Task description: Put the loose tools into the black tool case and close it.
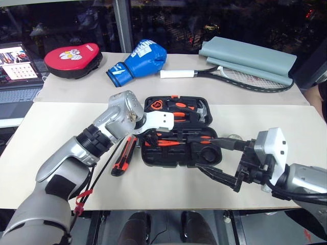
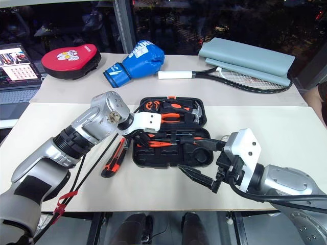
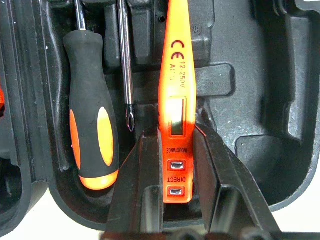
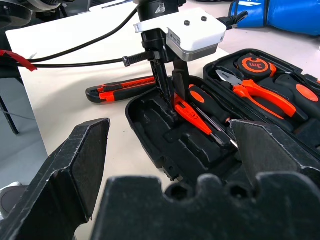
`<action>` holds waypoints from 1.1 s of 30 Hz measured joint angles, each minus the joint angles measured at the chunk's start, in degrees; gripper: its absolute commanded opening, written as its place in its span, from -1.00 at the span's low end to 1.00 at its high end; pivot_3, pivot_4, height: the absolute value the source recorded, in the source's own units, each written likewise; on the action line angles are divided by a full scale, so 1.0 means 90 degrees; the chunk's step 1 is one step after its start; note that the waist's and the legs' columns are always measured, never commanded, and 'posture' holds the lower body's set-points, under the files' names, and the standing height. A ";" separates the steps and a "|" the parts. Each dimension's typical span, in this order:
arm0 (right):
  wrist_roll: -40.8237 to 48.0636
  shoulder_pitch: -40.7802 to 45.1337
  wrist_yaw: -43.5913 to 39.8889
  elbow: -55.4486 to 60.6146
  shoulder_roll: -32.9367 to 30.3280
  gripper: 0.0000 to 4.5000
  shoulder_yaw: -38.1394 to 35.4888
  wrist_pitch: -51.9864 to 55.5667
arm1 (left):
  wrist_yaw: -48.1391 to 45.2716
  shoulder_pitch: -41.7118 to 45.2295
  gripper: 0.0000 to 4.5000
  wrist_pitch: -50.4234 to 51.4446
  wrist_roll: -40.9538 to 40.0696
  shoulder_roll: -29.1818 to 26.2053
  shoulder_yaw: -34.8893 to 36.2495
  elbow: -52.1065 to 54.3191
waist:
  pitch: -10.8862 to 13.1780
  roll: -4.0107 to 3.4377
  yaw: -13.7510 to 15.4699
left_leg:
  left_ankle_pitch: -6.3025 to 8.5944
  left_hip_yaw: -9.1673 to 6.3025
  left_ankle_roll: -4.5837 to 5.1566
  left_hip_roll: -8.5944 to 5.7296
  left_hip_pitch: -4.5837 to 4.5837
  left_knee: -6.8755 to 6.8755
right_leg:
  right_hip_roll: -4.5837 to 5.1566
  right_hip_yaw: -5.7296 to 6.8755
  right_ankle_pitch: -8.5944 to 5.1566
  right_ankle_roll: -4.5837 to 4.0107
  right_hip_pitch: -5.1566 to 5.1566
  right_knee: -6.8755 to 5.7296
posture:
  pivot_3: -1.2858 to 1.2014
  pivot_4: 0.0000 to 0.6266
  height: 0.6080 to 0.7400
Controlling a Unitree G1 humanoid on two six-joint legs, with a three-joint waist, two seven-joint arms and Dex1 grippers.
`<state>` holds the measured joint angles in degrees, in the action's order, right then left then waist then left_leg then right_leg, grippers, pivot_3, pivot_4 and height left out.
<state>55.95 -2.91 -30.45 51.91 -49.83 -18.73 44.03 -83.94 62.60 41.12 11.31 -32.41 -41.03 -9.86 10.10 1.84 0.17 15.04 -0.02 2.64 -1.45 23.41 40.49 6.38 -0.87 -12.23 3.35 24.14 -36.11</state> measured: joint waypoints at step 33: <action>0.0131 -0.0216 0.0080 -0.0028 0.0077 1.00 -0.0181 -0.0015 | 0.0100 -0.1020 -0.98 -0.1279 -0.2270 0.0693 0.2335 -0.1383 | -0.0001 -0.0002 0.0023 | 0.0000 0.0002 -0.0001 0.0002 -0.0003 0.0005 | 0.0000 -0.0003 0.0001 -0.0004 0.0000 -0.0004 | 0.03 -0.52 0.94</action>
<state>57.12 -4.85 -29.72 51.66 -49.14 -20.36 43.90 -83.03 53.42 29.61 -9.12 -26.17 -20.01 -22.30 10.09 1.83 0.37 15.04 0.00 2.63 -1.43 23.39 40.53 6.38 -0.90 -12.22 3.31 24.14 -36.15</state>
